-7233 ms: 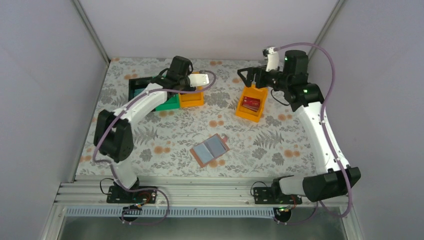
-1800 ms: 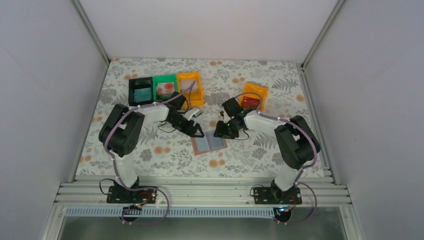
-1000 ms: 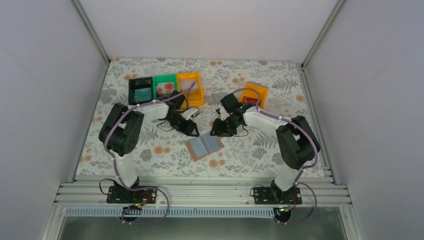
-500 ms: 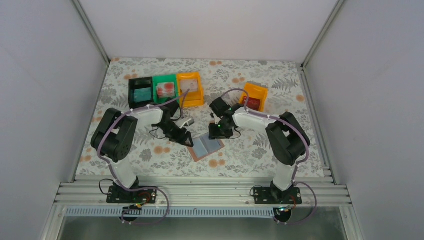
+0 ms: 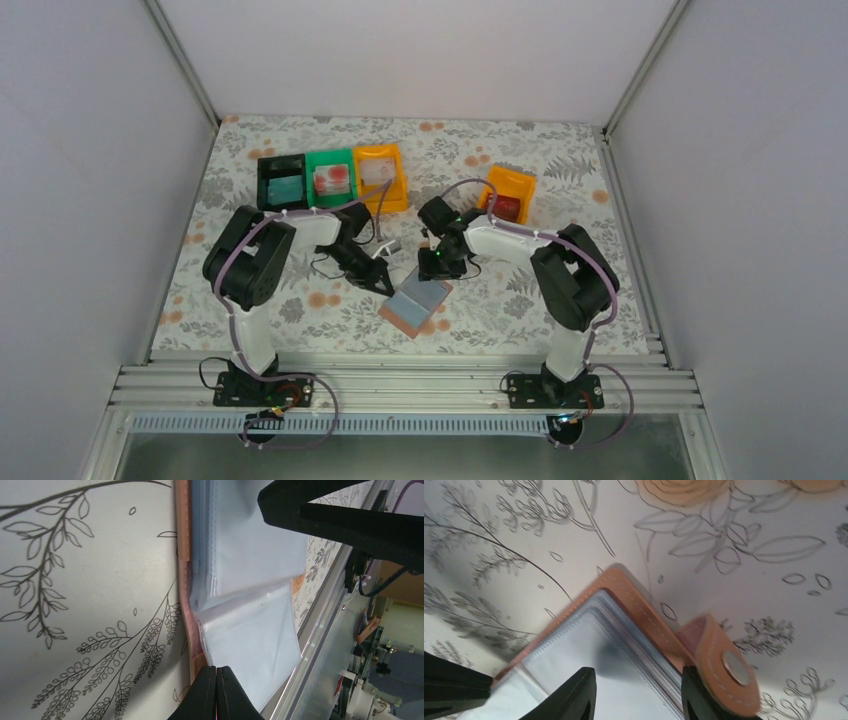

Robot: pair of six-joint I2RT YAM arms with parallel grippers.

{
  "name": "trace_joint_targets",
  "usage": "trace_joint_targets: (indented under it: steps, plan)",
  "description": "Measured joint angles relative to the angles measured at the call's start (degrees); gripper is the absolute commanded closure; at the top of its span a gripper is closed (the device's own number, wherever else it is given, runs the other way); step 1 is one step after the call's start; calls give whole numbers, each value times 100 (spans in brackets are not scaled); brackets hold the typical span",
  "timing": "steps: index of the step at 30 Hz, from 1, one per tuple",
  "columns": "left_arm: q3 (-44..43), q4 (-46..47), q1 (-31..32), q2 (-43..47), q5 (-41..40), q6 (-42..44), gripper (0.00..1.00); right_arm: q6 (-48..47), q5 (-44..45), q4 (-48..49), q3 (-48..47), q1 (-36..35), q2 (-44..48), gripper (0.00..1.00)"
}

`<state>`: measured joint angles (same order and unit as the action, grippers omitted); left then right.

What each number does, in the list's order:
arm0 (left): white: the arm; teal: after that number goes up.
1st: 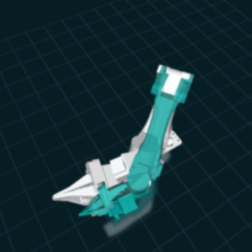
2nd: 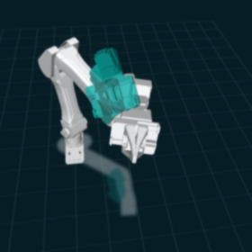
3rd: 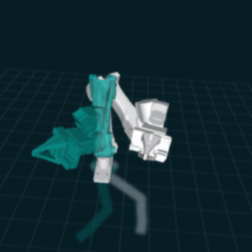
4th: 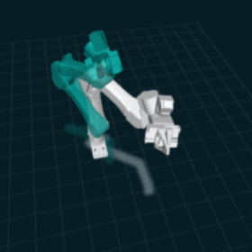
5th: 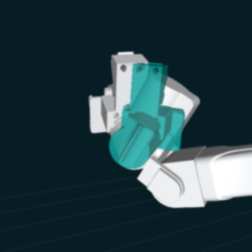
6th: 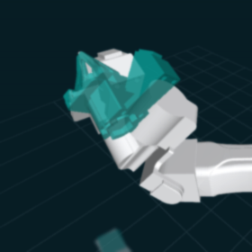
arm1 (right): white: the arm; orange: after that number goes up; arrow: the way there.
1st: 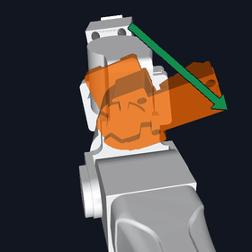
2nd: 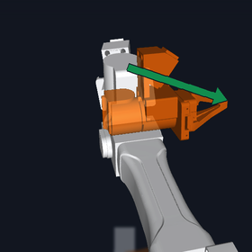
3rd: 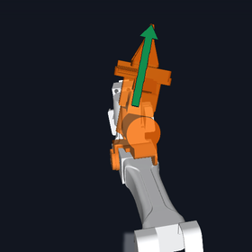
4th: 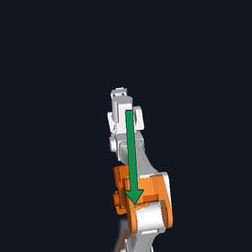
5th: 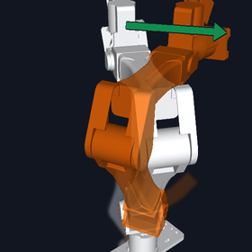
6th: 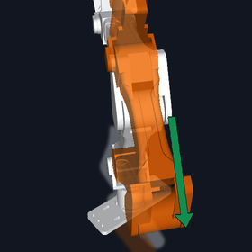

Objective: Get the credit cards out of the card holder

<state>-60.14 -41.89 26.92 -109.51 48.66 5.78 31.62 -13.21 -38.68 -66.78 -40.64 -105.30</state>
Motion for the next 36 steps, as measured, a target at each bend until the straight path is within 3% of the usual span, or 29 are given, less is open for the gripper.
trace_joint_targets:
  steps: [6,8,10,11,15,19,23,27,31,36]
  plan:
    - [-42,-4,26,2,-66,0,98,-470,192,-651,-382,0,33,51]
    - [-42,-9,26,11,-153,0,98,-723,264,-800,-590,0,160,41]
    - [-42,-11,26,57,-267,0,97,-942,391,-901,-721,4,391,21]
    - [-42,-11,26,96,-326,2,98,-984,470,-933,-754,9,481,16]
    - [-42,-7,26,306,-518,17,98,-1425,918,-1036,-874,70,540,10]
    - [-39,-2,26,518,-750,68,97,-1971,1137,-1036,-1047,160,-9,24]
    - [-26,0,26,702,-929,105,97,-2404,979,-979,-1115,243,-546,59]
    - [11,15,26,879,-1086,114,97,-2621,813,-944,-1113,343,-730,80]
    - [22,24,26,955,-1202,129,97,-2555,752,-844,-1088,466,-708,94]
    - [20,44,26,962,-1432,136,81,-2103,719,-651,-601,859,-361,96]
